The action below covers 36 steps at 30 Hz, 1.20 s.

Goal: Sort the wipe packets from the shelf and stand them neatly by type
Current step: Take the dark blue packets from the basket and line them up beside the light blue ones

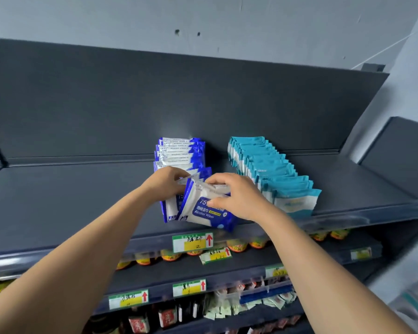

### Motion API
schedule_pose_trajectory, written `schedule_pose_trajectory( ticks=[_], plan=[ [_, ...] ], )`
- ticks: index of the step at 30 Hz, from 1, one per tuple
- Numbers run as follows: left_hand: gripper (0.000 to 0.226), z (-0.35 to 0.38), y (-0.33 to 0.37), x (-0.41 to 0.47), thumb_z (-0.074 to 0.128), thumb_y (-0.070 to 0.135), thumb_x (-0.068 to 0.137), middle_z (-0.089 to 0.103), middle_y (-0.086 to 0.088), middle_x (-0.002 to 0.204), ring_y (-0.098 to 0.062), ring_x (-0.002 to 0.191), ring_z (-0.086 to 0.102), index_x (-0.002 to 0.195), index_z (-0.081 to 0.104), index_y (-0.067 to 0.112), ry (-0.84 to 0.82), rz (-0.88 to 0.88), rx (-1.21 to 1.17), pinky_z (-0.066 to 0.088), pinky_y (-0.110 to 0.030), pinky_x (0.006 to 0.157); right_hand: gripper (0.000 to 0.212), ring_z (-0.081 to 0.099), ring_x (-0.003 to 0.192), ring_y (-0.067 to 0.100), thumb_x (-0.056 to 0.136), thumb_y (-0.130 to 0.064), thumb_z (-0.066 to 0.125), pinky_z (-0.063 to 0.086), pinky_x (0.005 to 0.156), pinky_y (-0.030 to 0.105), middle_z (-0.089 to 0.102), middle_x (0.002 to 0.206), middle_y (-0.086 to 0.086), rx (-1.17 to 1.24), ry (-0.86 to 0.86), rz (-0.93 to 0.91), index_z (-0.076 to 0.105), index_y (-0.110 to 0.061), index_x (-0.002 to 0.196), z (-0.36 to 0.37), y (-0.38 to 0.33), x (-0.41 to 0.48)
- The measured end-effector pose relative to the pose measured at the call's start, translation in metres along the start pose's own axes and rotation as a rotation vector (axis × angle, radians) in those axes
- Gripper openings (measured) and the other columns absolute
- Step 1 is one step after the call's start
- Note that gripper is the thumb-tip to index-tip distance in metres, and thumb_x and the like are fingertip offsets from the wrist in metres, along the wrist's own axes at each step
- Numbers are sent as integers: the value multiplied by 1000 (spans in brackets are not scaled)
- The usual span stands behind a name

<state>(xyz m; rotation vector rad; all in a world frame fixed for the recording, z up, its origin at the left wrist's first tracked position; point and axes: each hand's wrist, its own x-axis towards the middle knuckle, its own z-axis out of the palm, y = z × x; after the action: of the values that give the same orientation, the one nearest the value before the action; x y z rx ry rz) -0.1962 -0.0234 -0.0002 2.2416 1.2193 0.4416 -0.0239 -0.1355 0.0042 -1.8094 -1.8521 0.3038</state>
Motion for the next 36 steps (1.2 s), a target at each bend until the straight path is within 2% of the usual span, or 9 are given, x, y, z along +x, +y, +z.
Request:
schedule_pose_trajectory(
  ticks=[7, 12, 16, 19, 23, 27, 29, 32, 36],
  plan=[
    [26, -7, -27, 28, 66, 19, 89, 70, -3, 106, -14, 86, 56, 114, 69, 19, -39, 44, 78, 41, -25, 73, 43, 45, 119, 24, 79, -41, 73, 42, 94, 39, 59, 128, -10, -143, -195, -26, 57, -40, 118, 14, -12, 38],
    [42, -17, -30, 19, 58, 56, 86, 71, -2, 91, -23, 86, 66, 90, 69, 15, 38, -92, -409, 51, -36, 83, 46, 48, 119, 22, 83, -41, 69, 35, 93, 34, 58, 130, -5, -192, -243, -60, 56, -33, 126, 21, -16, 56],
    [92, -13, -36, 3, 77, 66, 41, 55, -1, 127, -18, 121, 52, 121, 61, 22, -33, -23, -338, 42, -41, 106, 40, 51, 113, 20, 81, -41, 68, 34, 95, 37, 62, 118, -4, -253, -146, -175, 59, -36, 120, 31, -23, 70],
    [123, -6, -46, -2, 87, 55, 38, 27, 1, 144, -15, 134, 27, 145, 34, 26, -49, -38, -82, 30, -31, 110, 54, 44, 116, 17, 75, -51, 72, 32, 99, 37, 58, 121, -7, -273, -33, -195, 58, -35, 125, 36, -17, 72],
    [103, 1, -52, -10, 92, 30, 55, 29, 3, 142, -7, 115, 37, 142, 36, 22, 1, -41, -8, 35, -19, 92, 103, 26, 134, 16, 58, -68, 75, 26, 111, 38, 32, 144, -5, -176, -4, -46, 33, -30, 144, 44, 0, 63],
    [104, 14, -43, -14, 91, 26, 58, 21, 2, 148, -14, 126, 39, 143, 33, 20, 151, 6, -1, 38, -22, 92, 141, 18, 137, 6, 51, -43, 89, 26, 114, 33, 11, 153, -9, 203, -150, 48, -9, -31, 151, 44, 18, 52],
    [107, 19, -42, -14, 90, 24, 59, 17, 1, 152, -16, 130, 38, 146, 28, 19, 210, -8, -30, 40, -25, 93, 139, 30, 136, 11, 60, -32, 88, 34, 104, 27, 9, 155, -8, 165, -179, 91, -18, -32, 150, 39, 23, 48],
    [100, 26, -40, -10, 89, 22, 61, 19, 2, 153, -17, 130, 40, 144, 33, 18, 304, -32, -57, 42, -31, 96, 124, 53, 119, 21, 67, -34, 84, 49, 90, 36, 32, 147, 3, 40, -61, 81, -7, -34, 151, 41, 24, 49],
    [84, 29, -35, 2, 85, 24, 65, 20, 8, 157, -19, 130, 44, 139, 44, 22, 364, -74, 69, 47, -37, 94, 109, 56, 114, 25, 77, -36, 76, 51, 84, 38, 35, 145, 5, -76, 32, 70, -5, -33, 151, 53, 20, 57]
  ],
)
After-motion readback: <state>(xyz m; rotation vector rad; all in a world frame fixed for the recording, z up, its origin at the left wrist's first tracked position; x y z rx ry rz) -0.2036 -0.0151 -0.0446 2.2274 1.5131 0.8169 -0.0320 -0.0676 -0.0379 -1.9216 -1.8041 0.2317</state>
